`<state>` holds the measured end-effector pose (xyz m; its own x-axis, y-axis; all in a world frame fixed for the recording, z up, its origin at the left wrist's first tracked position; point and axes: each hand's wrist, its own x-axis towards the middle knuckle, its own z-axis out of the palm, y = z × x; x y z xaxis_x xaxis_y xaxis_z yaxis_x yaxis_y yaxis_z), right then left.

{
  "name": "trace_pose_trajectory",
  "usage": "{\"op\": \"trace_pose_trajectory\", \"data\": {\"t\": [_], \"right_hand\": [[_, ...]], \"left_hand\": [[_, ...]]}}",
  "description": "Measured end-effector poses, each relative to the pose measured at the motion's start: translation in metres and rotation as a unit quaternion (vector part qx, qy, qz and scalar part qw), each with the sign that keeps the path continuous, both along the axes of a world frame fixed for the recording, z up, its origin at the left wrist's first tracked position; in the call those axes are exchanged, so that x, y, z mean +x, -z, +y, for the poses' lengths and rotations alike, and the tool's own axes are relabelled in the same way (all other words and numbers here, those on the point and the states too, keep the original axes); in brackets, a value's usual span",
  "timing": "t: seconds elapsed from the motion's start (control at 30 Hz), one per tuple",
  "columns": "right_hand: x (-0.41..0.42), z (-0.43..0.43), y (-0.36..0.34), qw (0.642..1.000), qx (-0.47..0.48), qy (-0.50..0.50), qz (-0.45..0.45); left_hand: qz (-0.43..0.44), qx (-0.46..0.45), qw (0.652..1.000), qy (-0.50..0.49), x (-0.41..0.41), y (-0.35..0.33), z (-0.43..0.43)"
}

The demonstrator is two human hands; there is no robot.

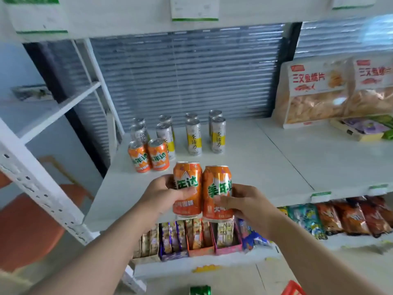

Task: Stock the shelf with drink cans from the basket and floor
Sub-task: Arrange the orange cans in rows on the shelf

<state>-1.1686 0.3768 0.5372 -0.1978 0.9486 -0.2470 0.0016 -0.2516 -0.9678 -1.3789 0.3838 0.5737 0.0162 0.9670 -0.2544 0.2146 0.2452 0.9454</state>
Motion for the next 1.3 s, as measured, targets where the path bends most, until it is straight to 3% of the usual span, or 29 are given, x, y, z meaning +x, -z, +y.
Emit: {"op": "trace_pose_trajectory", "data": {"t": [0.37,0.57,0.8,1.1,1.3], "right_hand": [[-0.123,0.064,0.017,0.996,0.012,0.025,-0.089],[-0.165,0.088,0.044,0.989,0.041,0.084,-0.117],[-0.176,0.104,0.068,0.98,0.077,0.137,-0.121],[-0.177,0.105,0.086,0.981,0.117,0.116,-0.099],[-0.18,0.105,0.095,0.973,0.134,0.142,-0.122]], "left_hand": [[0.007,0.021,1.0,0.021,-0.119,0.03,0.063],[0.084,0.044,0.995,-0.036,-0.155,0.068,0.078],[0.098,0.079,0.989,-0.077,-0.162,0.09,0.095],[0.118,0.132,0.978,-0.11,-0.158,0.105,0.086],[0.144,0.144,0.962,-0.184,-0.147,0.111,0.088]]}}
